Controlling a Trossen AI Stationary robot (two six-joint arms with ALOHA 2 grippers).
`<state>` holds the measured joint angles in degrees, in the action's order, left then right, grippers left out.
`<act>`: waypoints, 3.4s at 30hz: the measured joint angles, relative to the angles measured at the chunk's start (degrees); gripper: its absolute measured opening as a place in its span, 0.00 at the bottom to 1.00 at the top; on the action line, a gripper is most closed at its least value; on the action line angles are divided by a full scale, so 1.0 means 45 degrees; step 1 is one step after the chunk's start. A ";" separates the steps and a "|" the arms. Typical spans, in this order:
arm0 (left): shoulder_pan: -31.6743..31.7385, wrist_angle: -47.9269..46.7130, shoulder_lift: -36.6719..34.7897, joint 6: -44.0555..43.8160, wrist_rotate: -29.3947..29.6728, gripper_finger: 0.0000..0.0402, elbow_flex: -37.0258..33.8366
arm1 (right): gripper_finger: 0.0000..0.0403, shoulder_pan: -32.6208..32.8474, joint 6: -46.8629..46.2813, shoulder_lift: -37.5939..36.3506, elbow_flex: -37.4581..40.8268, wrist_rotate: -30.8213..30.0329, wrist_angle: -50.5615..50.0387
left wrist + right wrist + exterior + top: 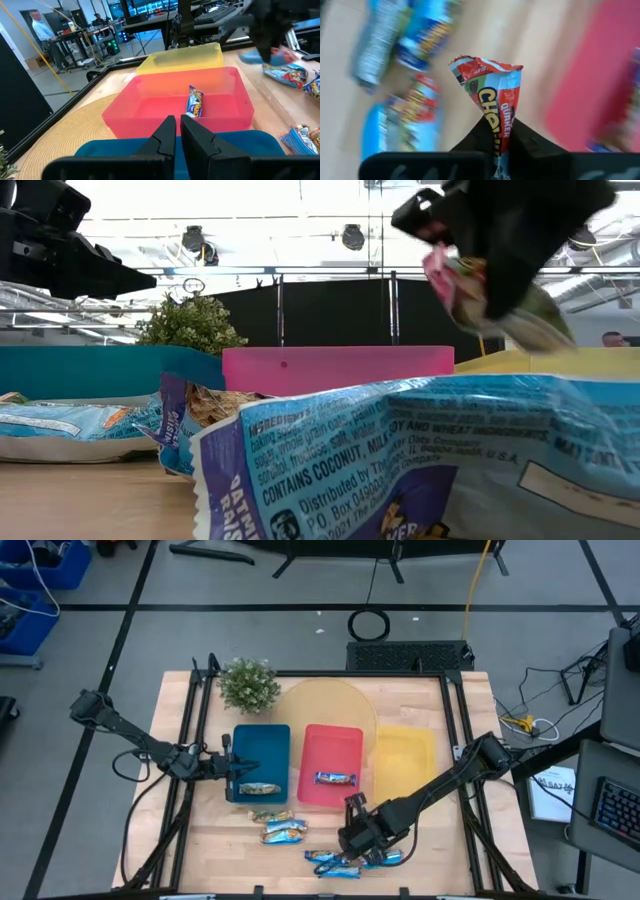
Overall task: Pick and place Granola Bars by type
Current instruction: Put the top red granola bar into the yellow bin, then put the orange granola bar into the blue bin
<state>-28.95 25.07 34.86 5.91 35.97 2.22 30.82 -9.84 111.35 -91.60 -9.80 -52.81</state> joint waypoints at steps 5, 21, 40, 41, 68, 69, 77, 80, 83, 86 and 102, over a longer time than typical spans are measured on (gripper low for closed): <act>0.0000 -0.0002 -0.0002 0.0000 0.0000 0.09 0.0000 | 0.04 -0.0456 -0.0835 -0.0051 -0.1452 -0.1358 -0.3225; -0.0010 0.0001 0.0001 0.0002 0.0000 0.09 0.0000 | 0.07 -0.1974 -0.5228 -0.2503 0.1386 -0.2799 -0.6942; -0.0005 0.0014 0.0002 0.0073 0.0010 0.09 0.0000 | 0.05 -0.2052 -0.6713 -0.5353 0.7643 -0.0701 -0.1684; -0.0005 0.0030 0.0001 0.0073 0.0010 0.09 0.0000 | 0.04 -0.2052 -0.6708 -0.5353 0.7709 -0.0694 -0.1660; 0.0000 0.0056 0.0000 -0.0049 0.0015 0.09 0.0000 | 0.24 -0.2091 -0.6669 -0.5350 0.7729 -0.0434 -0.0924; 0.0000 0.0056 0.0000 -0.0049 0.0015 0.09 0.0000 | 0.26 -0.2091 -0.6669 -0.5348 0.7729 -0.0434 -0.0924; 0.0000 0.0056 0.0000 -0.0049 0.0015 0.09 0.0000 | 0.33 -0.2091 -0.6898 -0.5348 0.7729 -0.0263 -0.0928; 0.0000 0.0056 0.0002 -0.0049 0.0015 0.09 0.0000 | 0.33 -0.2095 -0.6905 -0.5343 0.7729 0.0158 -0.0927; -0.0010 0.0056 0.0002 -0.0044 0.0015 0.09 0.0000 | 0.31 -0.2091 -0.6952 -0.5343 0.7729 0.0559 -0.0948; -0.0010 0.0056 0.0001 -0.0044 0.0015 0.09 0.0000 | 0.30 -0.2100 -0.6879 -0.5343 0.7652 0.0893 -0.1069; -0.0005 0.0061 0.0002 -0.0171 0.0019 0.09 0.0000 | 0.05 -0.1766 -0.6699 -0.5338 0.4313 -0.0188 -0.4151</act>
<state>-28.97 25.34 34.87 5.14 36.05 2.22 22.87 -39.99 87.33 -72.19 -10.64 -71.49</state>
